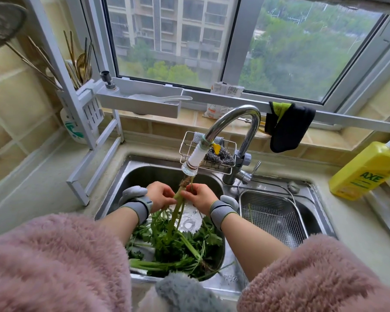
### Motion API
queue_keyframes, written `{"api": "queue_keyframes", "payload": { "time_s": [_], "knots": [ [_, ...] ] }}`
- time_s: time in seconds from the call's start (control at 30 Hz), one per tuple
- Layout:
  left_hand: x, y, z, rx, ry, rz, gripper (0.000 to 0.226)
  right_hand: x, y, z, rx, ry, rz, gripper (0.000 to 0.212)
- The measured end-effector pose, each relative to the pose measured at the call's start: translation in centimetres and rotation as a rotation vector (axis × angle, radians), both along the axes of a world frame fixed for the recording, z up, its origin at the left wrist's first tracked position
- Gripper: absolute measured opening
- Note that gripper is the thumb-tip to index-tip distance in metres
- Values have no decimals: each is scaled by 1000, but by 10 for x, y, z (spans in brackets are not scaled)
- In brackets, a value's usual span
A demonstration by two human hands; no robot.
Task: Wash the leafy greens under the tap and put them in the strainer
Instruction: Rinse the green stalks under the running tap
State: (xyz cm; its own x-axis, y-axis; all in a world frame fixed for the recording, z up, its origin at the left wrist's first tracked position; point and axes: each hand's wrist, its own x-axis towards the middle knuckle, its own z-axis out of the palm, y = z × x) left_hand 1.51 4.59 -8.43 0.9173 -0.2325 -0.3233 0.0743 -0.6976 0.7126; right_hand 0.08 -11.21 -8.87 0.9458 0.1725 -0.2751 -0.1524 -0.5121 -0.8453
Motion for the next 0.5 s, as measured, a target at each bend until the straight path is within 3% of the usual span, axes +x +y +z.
{"api": "queue_keyframes", "payload": {
  "time_s": [0.27, 0.37, 0.5],
  "knots": [
    [4, -10, 4, 303, -124, -205, 17, -3, -10, -4, -203, 5, 63, 19],
    [6, -22, 8, 418, -134, -288, 19, -5, -14, -6, -268, 39, 53, 29],
    [13, -31, 14, 546, -125, -321, 23, -11, -33, -9, -397, 85, 33, 20]
  ]
}}
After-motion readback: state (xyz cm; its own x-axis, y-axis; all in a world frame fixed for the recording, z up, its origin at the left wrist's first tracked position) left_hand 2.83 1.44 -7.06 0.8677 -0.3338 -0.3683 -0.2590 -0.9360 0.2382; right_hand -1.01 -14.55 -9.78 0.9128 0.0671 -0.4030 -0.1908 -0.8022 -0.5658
